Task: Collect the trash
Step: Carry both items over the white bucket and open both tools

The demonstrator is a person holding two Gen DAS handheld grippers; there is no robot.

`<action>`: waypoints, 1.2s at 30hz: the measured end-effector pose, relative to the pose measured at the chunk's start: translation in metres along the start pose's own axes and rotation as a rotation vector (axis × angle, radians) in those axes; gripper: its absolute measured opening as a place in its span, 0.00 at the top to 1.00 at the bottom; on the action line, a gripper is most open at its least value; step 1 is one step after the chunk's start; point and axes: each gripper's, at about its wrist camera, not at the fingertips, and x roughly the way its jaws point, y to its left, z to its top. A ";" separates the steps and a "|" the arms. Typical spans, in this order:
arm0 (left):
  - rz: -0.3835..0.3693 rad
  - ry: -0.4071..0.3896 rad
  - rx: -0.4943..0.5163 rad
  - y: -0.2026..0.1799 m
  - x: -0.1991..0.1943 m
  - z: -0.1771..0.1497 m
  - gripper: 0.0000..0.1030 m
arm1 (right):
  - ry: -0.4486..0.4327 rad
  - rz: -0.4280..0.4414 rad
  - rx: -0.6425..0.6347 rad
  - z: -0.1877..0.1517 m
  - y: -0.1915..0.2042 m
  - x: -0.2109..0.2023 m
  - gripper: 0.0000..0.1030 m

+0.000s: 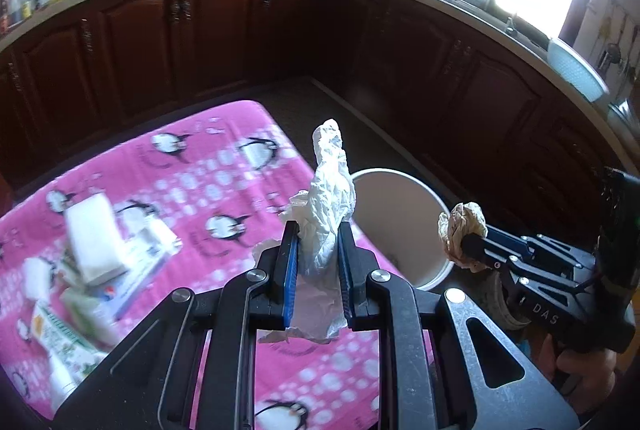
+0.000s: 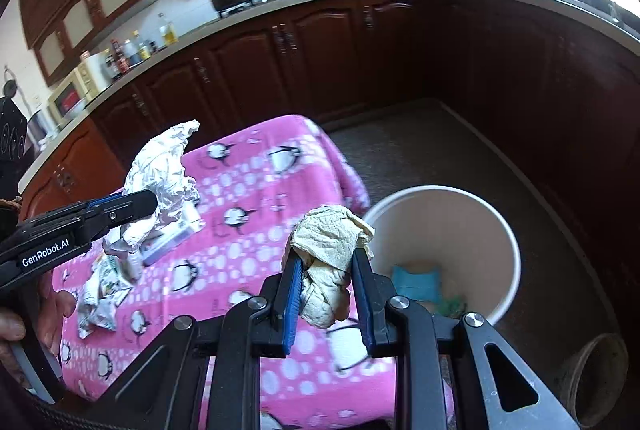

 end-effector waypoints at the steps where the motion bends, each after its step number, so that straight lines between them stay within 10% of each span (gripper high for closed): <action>1: -0.013 0.007 0.002 -0.005 0.006 0.002 0.85 | 0.000 -0.008 0.007 0.000 -0.005 0.000 0.78; 32: -0.183 0.161 -0.066 -0.064 0.136 0.028 0.84 | 0.124 -0.140 0.164 -0.013 -0.104 0.059 0.78; 36: -0.170 0.181 -0.091 -0.056 0.143 0.026 0.68 | 0.127 -0.166 0.164 -0.013 -0.103 0.066 0.62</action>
